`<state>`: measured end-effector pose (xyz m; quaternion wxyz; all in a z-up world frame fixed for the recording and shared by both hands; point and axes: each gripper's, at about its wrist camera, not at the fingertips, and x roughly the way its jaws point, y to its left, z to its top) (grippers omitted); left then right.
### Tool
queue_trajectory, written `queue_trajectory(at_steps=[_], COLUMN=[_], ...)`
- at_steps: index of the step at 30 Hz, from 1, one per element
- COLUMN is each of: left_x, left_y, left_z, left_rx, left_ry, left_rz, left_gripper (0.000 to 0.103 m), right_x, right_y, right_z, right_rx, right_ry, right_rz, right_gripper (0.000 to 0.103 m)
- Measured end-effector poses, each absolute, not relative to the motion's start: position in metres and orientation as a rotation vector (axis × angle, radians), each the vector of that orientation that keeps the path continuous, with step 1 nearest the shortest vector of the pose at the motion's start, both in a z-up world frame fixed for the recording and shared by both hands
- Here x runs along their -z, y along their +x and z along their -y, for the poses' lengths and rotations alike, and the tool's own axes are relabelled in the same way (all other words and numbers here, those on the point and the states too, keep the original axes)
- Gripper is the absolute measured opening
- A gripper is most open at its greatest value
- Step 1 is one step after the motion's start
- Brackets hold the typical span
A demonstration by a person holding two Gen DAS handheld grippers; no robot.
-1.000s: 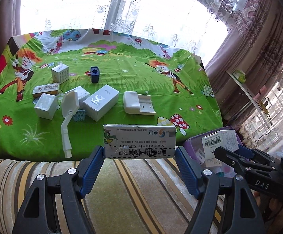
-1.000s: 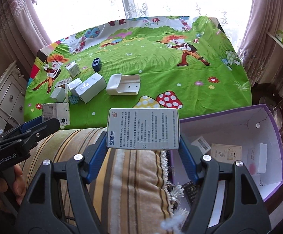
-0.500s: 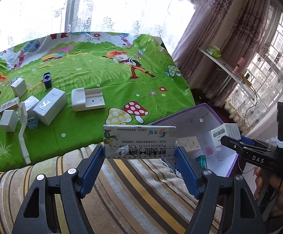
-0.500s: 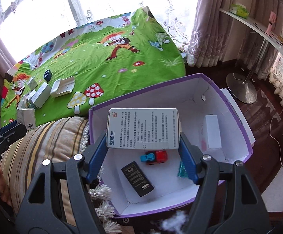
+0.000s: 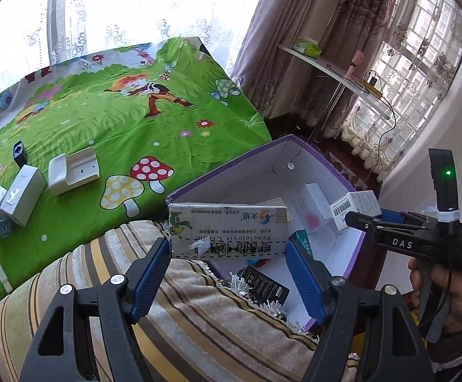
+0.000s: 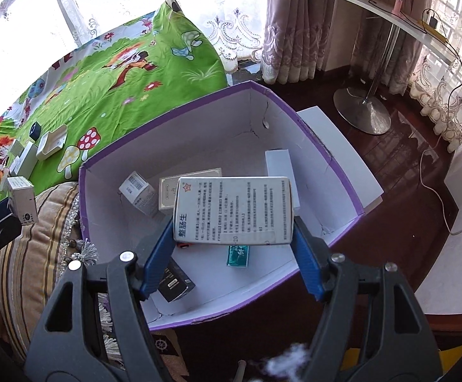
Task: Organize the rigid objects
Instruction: 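Carry both white boxes into the purple box and release them, then withdraw both open grippers from the purple box back over the bed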
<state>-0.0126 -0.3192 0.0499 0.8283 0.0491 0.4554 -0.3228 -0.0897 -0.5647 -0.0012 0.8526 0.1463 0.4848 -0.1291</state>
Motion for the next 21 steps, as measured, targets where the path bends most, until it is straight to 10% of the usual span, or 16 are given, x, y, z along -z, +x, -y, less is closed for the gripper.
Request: queue_trajectory(at_steps=[21], left_x=[-0.038], left_y=[0.019], left_z=[0.331], left_rx=[0.701], left_ry=[0.045], left_rz=[-1.062], left_gripper=[0.079], right_x=[0.025], right_y=[-0.088], right_z=[0.536], right_rx=[0.135], right_ry=[0.257], right_rz=[-1.143], right_gripper=[0.081])
